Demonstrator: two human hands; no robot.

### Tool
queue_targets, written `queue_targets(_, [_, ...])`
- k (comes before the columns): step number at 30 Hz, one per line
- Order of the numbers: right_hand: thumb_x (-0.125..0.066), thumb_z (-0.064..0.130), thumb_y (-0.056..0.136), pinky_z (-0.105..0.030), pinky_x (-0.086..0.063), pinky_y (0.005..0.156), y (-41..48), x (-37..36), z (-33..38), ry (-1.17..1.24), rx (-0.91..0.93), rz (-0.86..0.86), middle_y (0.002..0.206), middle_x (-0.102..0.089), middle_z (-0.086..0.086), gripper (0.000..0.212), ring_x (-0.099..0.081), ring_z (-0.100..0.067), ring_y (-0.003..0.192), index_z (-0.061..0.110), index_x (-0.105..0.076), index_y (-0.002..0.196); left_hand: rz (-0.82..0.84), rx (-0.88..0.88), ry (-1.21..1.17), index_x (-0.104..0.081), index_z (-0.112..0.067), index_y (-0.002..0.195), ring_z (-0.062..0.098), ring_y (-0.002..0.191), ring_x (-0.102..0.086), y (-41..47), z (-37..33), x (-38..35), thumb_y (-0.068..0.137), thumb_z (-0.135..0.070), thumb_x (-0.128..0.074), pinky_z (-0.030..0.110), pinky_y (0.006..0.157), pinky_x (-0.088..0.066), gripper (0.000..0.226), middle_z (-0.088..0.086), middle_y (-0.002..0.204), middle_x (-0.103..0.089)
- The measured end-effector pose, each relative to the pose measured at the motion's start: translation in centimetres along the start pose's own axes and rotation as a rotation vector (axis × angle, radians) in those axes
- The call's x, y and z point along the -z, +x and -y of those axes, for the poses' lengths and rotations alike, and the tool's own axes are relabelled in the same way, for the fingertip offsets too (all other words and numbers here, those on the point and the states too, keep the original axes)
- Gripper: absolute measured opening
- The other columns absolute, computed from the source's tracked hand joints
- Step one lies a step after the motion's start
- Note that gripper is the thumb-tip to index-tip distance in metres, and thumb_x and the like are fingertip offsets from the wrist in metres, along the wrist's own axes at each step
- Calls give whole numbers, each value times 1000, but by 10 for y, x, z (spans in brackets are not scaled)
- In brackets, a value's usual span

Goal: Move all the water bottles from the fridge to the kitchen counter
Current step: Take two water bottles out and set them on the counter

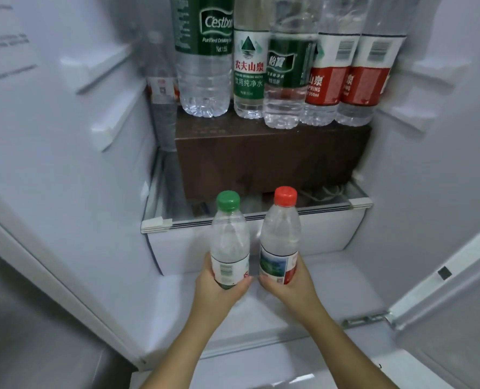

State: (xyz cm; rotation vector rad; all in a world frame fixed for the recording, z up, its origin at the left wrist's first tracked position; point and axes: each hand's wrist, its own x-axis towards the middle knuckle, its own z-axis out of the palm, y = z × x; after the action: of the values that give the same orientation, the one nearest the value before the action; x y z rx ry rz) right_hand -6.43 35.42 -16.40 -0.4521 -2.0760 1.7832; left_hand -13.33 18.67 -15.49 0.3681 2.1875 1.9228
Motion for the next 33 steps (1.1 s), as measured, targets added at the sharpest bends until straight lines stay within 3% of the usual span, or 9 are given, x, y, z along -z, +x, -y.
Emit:
queue_targets(4, [-85, 30, 63, -35, -56, 79, 1, 1, 0, -11, -12, 12, 106, -69, -11, 64, -70, -22, 96, 11, -56, 118, -19, 8, -3, -60, -14, 110, 7, 81, -71, -2, -5, -1, 49, -44, -80, 19, 64, -54, 71, -14, 89, -74])
queue_targets(8, [-84, 30, 61, -25, -55, 75, -12, 4, 10, 6, 3, 32, 105, -70, -8, 65, -71, -17, 93, 11, -57, 116, -126, -9, -26, -60, -16, 108, 10, 84, -71, -23, -10, 1, 50, -44, -80, 20, 67, -54, 67, -12, 91, -74])
queue_targets(11, [-85, 10, 69, -24, -56, 72, -26, 10, 17, 8, 12, 124, 99, -73, -2, 53, -72, -15, 88, 12, -57, 115, -203, -40, -54, -59, -16, 110, 9, 86, -70, -48, -21, 3, 51, -40, -80, 16, 67, -52, 67, -12, 93, -74])
queue_targets(13, [-82, 0, 73, -24, -56, 72, -36, 15, 23, 16, 26, 206, 99, -73, -1, 50, -72, -15, 88, 12, -57, 115, -258, -50, -63, -59, -17, 111, 5, 86, -70, -69, -30, 1, 54, -31, -83, 14, 68, -51, 63, -14, 94, -73])
queue_targets(18, [-84, 7, 71, -19, -55, 74, -58, 21, 41, 13, 84, 426, 106, -73, 5, 57, -71, -10, 95, 18, -57, 120, -484, -71, 11, -57, -25, 111, -6, 87, -67, -131, -48, -6, 69, -2, -83, 8, 69, -49, 54, -27, 95, -70])
queue_targets(23, [-85, 8, 66, -18, -54, 71, -82, 9, 65, 27, 161, 581, 99, -73, 10, 57, -71, -8, 88, 21, -56, 114, -743, -82, 34, -56, -32, 114, -3, 94, -66, -200, -55, -9, 61, -30, -82, 10, 75, -50, 59, -24, 101, -69])
queue_targets(29, [-85, 11, 65, -16, -53, 68, -132, -21, 86, 46, 227, 766, 91, -71, 10, 53, -70, -6, 82, 23, -55, 106, -974, -101, 76, -58, -20, 112, -7, 81, -66, -283, -66, 7, 69, -7, -84, 5, 64, -47, 52, -26, 89, -70])
queue_targets(33, [-83, 1, 69, -12, -52, 66, -184, -44, 103, 76, 277, 938, 92, -70, 16, 55, -70, -2, 84, 28, -54, 107, -1132, -124, 77, -56, -19, 117, 0, 83, -68, -351, -71, 17, 60, -31, -80, 11, 65, -51, 63, -20, 94, -71])
